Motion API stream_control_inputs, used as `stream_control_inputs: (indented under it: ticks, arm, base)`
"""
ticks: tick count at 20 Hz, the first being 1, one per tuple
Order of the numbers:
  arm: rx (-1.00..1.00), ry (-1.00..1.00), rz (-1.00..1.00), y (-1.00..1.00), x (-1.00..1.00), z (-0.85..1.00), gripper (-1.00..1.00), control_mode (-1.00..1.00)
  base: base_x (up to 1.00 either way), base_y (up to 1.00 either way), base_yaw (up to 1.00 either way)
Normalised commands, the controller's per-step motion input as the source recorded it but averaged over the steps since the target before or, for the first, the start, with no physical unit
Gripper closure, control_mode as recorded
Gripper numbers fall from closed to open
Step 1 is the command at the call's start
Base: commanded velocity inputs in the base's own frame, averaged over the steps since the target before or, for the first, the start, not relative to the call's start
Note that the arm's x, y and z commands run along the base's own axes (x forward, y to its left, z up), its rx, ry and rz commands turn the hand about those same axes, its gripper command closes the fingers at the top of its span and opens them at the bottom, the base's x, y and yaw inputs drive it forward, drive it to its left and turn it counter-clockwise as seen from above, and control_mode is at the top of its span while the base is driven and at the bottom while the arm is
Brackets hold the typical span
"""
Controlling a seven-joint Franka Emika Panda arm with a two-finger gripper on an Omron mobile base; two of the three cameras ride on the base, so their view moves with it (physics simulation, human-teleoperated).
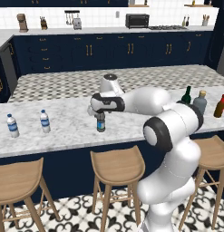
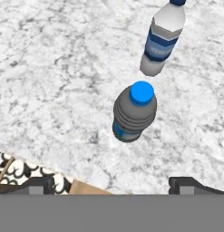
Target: Move the plastic bottles in the middle to the plastics group, and the glass bottles in the middle to the glass group.
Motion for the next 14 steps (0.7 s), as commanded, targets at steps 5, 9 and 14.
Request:
stream_control_inputs:
  ticks: [5, 9, 14]
  arm:
    - [0.00, -0.04, 0.00, 0.00, 0.24, -0.12, -1.00, -1.00]
    - [0.00, -0.03, -0.01, 0.00, 0.21, -0.12, -1.00, -1.00]
    - [0.00, -0.05, -0.02, 0.00, 0.24, -0.15, -1.00, -1.00]
  base:
    - [0.00, 0.00, 0.00]
    - [0.00, 0.00, 0.00]
    - [0.00, 0.00, 0.00]
